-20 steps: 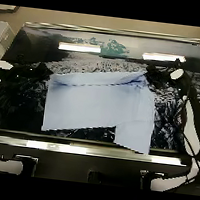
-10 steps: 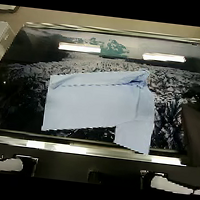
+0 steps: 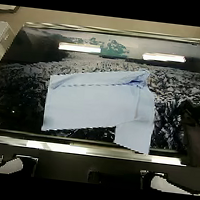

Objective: Fold the clothes and pants, and hang the long-sleeved shirts on hangers.

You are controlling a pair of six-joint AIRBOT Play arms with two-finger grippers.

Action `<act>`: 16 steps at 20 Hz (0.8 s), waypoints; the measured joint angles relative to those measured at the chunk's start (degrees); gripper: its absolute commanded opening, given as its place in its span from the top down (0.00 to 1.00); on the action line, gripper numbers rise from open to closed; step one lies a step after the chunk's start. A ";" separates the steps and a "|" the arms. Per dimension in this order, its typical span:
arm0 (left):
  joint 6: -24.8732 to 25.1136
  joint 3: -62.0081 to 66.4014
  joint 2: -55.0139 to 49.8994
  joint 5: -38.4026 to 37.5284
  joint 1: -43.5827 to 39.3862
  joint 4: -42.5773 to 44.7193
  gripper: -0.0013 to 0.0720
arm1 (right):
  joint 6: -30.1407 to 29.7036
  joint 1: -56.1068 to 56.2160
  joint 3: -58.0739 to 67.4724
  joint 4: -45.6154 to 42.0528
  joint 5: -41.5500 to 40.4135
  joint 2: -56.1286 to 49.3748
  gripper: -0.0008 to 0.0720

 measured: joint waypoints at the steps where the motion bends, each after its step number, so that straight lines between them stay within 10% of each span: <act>1: 0.72 -1.33 0.02 1.01 0.02 -0.46 0.31 | -0.28 0.83 -0.26 -0.02 -0.07 0.04 0.26; 13: 3.63 -5.79 -2.71 3.91 -1.51 -5.11 0.32 | -1.33 8.46 -0.85 -0.04 -3.06 0.11 0.26; 16: 3.74 -6.73 -3.10 5.09 -3.80 -5.35 0.50 | -1.33 8.74 -0.85 -0.20 -2.71 0.11 0.26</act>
